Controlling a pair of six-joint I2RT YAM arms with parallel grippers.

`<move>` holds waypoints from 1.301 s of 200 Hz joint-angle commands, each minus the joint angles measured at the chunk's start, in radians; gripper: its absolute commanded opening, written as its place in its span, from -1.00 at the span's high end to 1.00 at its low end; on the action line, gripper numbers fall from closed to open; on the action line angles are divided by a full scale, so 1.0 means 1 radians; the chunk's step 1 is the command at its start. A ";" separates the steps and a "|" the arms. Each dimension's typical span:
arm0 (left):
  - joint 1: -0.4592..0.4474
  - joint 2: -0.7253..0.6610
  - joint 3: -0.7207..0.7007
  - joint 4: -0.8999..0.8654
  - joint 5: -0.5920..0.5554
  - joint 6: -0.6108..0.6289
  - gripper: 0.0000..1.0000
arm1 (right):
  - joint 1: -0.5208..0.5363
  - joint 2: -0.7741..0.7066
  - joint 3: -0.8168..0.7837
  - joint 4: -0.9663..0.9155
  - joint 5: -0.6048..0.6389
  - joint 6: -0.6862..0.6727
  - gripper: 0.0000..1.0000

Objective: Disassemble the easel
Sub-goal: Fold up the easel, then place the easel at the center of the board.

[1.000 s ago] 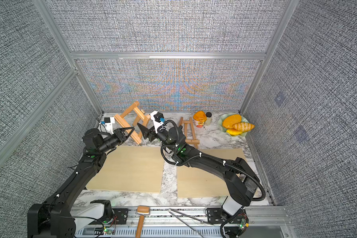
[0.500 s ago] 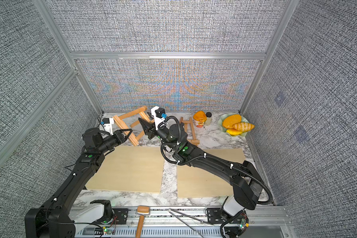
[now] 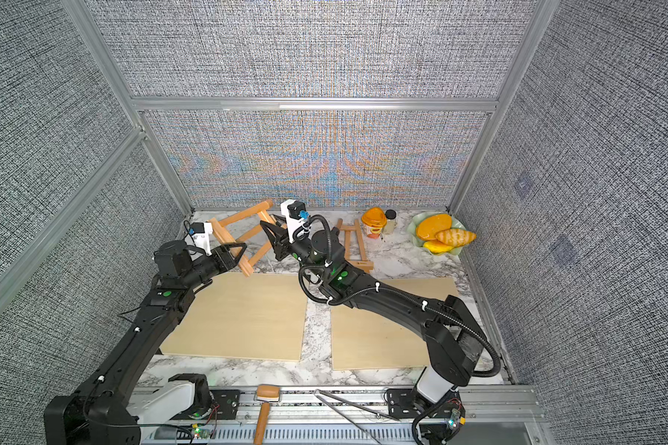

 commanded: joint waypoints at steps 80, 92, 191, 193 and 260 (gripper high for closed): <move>0.023 0.106 0.019 0.013 0.000 0.118 -0.99 | -0.132 0.225 0.161 0.069 -0.009 0.133 1.00; 0.033 0.099 0.029 -0.021 -0.035 0.130 -0.99 | -0.148 0.263 0.186 0.077 -0.020 0.166 1.00; 0.076 0.053 0.039 -0.128 -0.208 0.214 -0.99 | -0.219 0.627 0.449 0.196 -0.034 0.622 1.00; 0.078 0.054 0.039 -0.129 -0.208 0.215 -0.99 | -0.219 0.632 0.455 0.198 -0.031 0.631 1.00; 0.089 0.049 0.032 -0.150 -0.218 0.228 -0.99 | -0.221 0.784 0.554 0.163 0.082 0.822 1.00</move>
